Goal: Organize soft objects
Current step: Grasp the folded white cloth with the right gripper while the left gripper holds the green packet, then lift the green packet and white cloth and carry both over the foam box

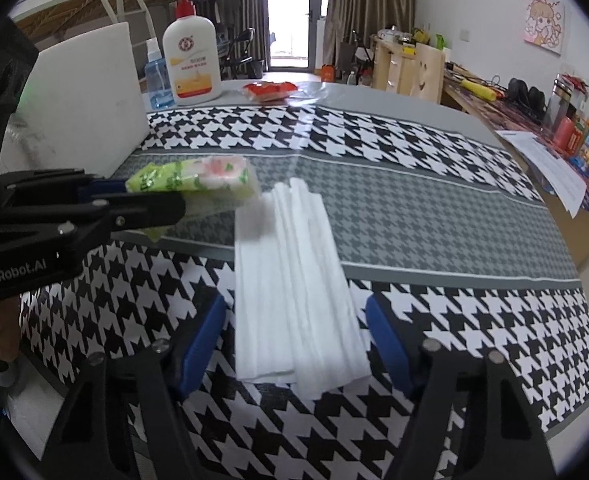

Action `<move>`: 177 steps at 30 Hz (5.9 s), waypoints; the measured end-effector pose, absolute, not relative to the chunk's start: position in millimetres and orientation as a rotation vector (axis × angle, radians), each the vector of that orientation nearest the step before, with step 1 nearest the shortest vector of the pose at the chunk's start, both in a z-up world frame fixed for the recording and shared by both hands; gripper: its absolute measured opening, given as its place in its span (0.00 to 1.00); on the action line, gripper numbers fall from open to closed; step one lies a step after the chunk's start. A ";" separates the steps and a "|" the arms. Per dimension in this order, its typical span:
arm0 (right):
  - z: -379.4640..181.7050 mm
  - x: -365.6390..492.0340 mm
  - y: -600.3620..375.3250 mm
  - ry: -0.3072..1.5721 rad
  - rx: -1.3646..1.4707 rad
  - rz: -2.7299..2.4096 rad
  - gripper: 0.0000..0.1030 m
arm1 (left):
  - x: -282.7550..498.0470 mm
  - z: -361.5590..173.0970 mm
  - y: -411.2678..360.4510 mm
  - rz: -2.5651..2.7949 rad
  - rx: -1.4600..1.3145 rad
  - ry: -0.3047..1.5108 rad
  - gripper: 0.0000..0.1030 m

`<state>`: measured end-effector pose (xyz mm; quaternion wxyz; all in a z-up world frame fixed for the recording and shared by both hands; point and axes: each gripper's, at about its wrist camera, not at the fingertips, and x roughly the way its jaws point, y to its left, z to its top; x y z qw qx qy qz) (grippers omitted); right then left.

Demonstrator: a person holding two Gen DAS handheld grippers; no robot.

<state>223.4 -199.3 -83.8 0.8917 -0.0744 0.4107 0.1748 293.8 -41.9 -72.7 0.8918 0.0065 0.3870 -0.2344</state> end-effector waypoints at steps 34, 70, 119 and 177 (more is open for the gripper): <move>-49.8 163.6 -199.8 0.744 -0.085 0.392 0.12 | 226.9 -33.7 -44.4 -0.453 0.068 0.701 0.22; -1.9 52.8 -188.7 0.523 -0.101 0.394 0.13 | 82.6 17.0 -16.3 -0.343 0.129 0.482 0.22; 21.7 29.5 -49.2 0.371 -0.216 0.773 0.12 | -2.8 25.8 160.7 0.089 -0.063 0.346 0.22; 80.6 196.8 -3.2 0.481 -0.155 0.718 0.12 | 184.4 83.1 179.0 0.009 -0.038 0.394 0.22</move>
